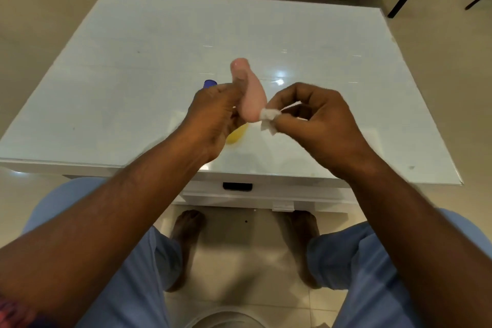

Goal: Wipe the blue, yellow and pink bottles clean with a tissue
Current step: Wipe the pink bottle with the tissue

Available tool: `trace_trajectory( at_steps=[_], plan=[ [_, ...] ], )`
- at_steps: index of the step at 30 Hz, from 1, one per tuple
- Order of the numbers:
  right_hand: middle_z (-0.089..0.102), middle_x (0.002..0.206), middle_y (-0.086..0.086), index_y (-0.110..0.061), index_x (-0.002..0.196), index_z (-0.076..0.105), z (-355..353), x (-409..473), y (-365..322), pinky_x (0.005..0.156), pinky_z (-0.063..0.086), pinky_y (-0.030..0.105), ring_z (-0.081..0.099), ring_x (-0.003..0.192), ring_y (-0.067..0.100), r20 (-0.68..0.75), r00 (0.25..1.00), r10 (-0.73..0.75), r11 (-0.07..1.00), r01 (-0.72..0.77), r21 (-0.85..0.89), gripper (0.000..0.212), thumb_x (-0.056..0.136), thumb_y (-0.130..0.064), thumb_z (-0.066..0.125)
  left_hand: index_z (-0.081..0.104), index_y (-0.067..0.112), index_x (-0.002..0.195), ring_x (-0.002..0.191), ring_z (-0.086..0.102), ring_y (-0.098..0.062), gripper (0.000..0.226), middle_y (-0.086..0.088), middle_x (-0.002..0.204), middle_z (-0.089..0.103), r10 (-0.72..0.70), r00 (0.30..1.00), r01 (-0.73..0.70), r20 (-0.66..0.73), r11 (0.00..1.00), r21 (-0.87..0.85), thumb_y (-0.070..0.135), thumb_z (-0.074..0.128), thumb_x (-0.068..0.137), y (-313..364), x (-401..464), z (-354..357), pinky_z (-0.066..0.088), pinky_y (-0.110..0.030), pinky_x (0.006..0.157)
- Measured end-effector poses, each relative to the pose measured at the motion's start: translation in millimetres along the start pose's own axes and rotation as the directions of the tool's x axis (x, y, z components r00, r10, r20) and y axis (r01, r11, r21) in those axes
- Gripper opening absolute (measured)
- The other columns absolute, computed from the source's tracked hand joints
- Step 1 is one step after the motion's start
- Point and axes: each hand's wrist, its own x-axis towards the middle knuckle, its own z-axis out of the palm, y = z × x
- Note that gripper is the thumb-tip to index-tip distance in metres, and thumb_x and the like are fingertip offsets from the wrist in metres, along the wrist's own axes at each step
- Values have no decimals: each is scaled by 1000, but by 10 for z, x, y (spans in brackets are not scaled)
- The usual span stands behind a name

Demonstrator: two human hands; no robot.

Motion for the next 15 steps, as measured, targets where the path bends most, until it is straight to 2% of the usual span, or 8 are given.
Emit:
trace_trajectory(
  at_steps=[1,3,5,7,9,12,13,15],
  plan=[
    [79,91,-3,-16,96,78,29,-12,-2,79,66,43,76,85,18,5,1000,-23,999,23,-26,8,89,-17,81,64,18,102,98,73,-20,21,-3,110,73,20,1000,-20,-11,1000,-5,38,63,96,18,13,-21,62,-34,85],
    [78,93,-2,-14,98,77,41,18,8,80,65,38,76,85,17,-104,993,-53,998,55,16,7,91,-16,80,68,17,102,94,75,-16,19,1,104,76,99,993,-102,71,994,46,34,62,97,18,3,-41,62,-32,84],
    [78,99,2,-10,104,76,2,85,8,88,65,41,76,91,21,-233,972,-41,992,67,103,10,95,-16,77,71,24,99,89,75,-7,14,9,94,78,124,964,-167,233,970,175,33,60,99,-31,-54,-22,61,-25,77],
    [78,105,4,-9,108,76,-43,130,10,93,63,47,76,98,22,-289,957,-21,989,63,136,15,96,-17,77,69,30,99,90,74,-6,12,14,93,76,100,946,-183,308,949,256,35,59,98,-119,-95,19,60,-22,73],
    [79,104,3,-10,106,77,-59,116,11,93,63,50,77,97,23,-249,969,1,989,35,143,14,94,-19,79,70,26,103,92,74,-11,15,11,97,76,92,956,-152,277,967,203,35,59,98,-137,-82,33,60,-25,75],
    [81,93,3,-12,97,79,-18,29,7,87,64,55,78,89,27,-87,996,16,996,-9,84,12,90,-21,83,70,13,112,94,76,-15,26,2,98,78,63,990,-69,127,997,46,33,60,99,-29,-8,-27,62,-36,86],
    [81,91,2,-12,96,79,-5,13,10,85,64,54,78,86,25,-65,998,9,999,-5,54,12,89,-22,84,69,9,116,96,76,-18,32,-1,102,78,76,991,-82,110,995,56,34,60,98,-6,12,-51,61,-38,89],
    [80,92,1,-11,98,79,2,27,16,84,65,49,78,85,22,-135,991,-13,998,21,58,13,91,-20,83,70,9,117,97,75,-19,33,-4,106,77,129,977,-153,170,979,135,34,59,99,-22,18,-65,62,-34,85]
  ],
)
